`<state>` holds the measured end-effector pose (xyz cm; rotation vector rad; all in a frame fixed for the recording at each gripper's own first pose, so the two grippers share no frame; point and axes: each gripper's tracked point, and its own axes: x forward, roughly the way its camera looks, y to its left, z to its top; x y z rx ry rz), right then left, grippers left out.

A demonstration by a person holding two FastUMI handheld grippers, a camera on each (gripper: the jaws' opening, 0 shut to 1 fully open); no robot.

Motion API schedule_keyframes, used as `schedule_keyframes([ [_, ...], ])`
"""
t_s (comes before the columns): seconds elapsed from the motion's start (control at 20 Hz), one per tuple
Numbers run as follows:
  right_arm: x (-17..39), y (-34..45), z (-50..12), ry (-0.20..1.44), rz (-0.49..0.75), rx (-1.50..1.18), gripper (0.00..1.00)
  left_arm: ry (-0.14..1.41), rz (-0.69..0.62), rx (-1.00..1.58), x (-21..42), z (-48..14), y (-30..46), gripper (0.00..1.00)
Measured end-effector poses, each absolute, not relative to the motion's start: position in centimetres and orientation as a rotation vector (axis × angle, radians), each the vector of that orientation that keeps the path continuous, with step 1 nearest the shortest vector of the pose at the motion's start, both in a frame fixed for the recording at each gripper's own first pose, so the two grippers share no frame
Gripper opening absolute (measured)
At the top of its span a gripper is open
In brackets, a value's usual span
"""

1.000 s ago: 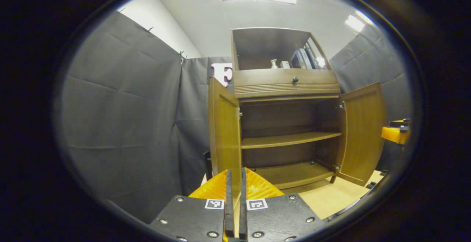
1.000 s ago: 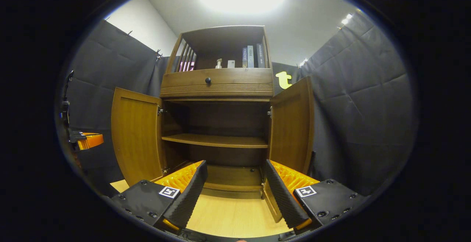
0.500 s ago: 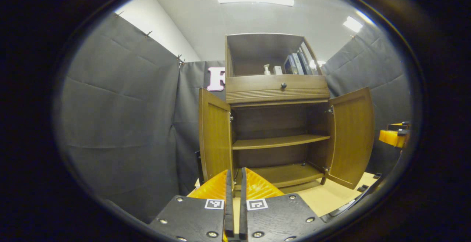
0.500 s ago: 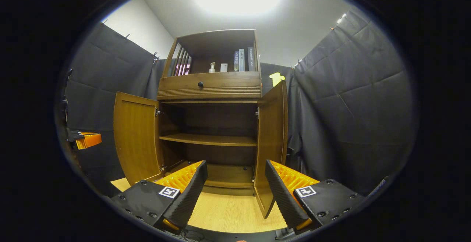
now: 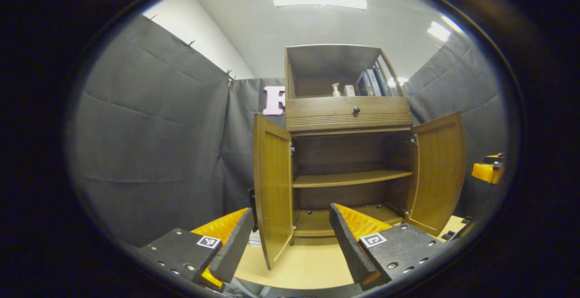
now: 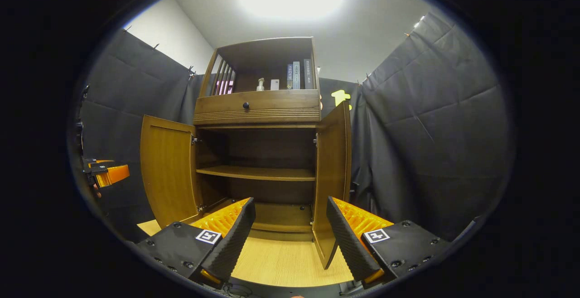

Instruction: Open the right door of the double-door shoe cabinet with the right hand, and open the left door with the left hand.

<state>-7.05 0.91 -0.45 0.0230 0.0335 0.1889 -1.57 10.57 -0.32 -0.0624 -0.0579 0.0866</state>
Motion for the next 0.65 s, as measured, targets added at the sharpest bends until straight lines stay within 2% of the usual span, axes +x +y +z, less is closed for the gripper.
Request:
schedule_keyframes([
  [0.1, -7.02, 0.86, -0.43, 0.032, 0.187, 0.023, 0.94, -0.06, 0.085, -0.059, -1.53, -0.22, 10.62, 0.96],
  [0.55, -7.06, 0.95, -0.3, 0.031, 0.178, 0.027, 0.94, -0.066, 0.078, -0.033, -1.48, -0.01, 10.98, 0.96],
  [0.65, -7.19, 0.91, -0.53, 0.034, 0.178, 0.029, 0.98, -0.067, 0.072, -0.029, -1.44, 0.03, 10.88, 0.96],
])
